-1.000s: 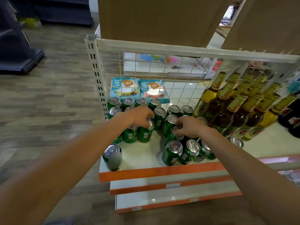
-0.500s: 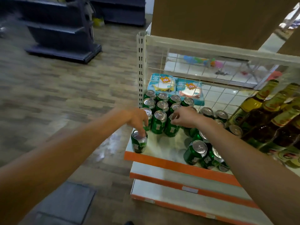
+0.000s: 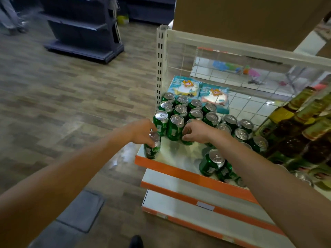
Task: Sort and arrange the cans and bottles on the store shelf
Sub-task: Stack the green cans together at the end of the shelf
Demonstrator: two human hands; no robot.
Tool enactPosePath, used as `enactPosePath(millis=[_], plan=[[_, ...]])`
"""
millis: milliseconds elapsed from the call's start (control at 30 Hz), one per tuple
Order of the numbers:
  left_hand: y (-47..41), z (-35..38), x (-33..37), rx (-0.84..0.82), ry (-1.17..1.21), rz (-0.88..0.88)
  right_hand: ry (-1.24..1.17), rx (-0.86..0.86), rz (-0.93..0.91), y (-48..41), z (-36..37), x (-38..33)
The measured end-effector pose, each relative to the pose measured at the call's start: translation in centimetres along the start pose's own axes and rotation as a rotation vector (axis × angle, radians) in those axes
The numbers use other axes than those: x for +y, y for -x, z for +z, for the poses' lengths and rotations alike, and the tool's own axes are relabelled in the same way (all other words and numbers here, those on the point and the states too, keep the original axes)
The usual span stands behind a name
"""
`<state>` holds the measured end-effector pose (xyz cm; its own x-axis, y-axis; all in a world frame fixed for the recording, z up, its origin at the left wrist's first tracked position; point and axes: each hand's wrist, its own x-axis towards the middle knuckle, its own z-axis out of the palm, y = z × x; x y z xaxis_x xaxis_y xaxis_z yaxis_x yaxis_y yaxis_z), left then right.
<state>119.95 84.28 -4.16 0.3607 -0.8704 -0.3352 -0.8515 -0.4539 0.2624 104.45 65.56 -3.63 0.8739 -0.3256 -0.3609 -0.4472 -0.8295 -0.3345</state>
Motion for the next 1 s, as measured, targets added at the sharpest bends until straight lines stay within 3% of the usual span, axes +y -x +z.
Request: enactPosePath(millis=[167,400,667,767,1000], plan=[[-2.2,-3.4,3.0,-0.038,-0.015,0.009,-0.169,0.01,-0.032,1.8,-0.6,1.3],[-5.8,-10.4,10.6,-0.071,-0.042,0.284,-0.549,0.09,-0.048,4.7,-4.7,3.6],[-9.7,-13.7,16.4,-0.105,-0.016,0.443,-0.754,0.253,0.014,7.3,-7.5,7.3],[-11.0,-13.3,17.8,-0.063,-0.024,0.444,-0.752,0.354,0.067,7.1,-7.2,8.5],[-13.7,-10.8,18.4,-0.03,0.019,0.351,-0.457,0.558,0.181,5.1,-4.5,8.9]])
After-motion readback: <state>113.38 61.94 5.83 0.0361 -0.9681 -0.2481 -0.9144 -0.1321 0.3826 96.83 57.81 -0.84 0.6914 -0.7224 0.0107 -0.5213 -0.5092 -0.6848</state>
